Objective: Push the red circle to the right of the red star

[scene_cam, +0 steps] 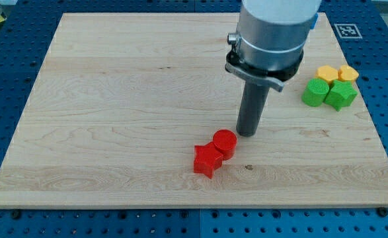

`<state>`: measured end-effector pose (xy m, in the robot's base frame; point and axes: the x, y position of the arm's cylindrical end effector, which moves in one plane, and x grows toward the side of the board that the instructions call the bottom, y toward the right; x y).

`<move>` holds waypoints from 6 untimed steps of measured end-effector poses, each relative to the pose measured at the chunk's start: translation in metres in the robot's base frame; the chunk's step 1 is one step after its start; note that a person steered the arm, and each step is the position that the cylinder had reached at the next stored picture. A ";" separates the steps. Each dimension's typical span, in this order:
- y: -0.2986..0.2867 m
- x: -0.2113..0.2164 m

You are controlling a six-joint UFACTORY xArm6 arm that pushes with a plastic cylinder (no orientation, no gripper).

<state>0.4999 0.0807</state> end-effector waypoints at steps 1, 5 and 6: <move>-0.028 -0.002; -0.031 0.031; -0.031 0.034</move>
<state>0.5343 0.0498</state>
